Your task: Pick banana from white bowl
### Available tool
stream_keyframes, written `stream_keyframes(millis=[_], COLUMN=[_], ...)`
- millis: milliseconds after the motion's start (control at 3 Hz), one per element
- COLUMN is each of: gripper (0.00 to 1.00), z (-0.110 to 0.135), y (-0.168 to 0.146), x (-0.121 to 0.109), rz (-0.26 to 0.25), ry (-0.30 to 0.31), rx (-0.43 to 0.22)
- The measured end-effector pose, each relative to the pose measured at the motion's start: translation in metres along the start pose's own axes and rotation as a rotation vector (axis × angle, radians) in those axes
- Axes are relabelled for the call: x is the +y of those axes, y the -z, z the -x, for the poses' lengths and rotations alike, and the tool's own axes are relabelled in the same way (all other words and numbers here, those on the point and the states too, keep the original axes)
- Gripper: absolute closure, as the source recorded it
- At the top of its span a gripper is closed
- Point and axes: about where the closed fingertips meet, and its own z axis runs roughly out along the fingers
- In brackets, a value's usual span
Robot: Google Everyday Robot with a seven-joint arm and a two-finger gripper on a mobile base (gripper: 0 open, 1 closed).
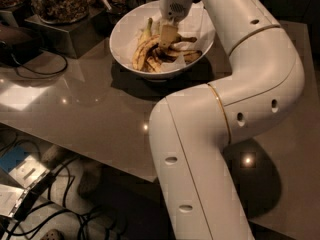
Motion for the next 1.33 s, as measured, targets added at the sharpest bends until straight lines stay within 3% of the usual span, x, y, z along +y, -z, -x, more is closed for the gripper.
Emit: stream_keyframes(millis=[333, 667, 1333], gripper=[1.0, 1.0, 1.0], z=[0.0, 0.003, -0.003], y=[0.0, 0.017, 0.055], x=[0.0, -0.008, 0.0], rz=[0.0, -0.061, -0.107], ry=[0.0, 0.001, 0.016], rx=[0.0, -0.051, -0.17])
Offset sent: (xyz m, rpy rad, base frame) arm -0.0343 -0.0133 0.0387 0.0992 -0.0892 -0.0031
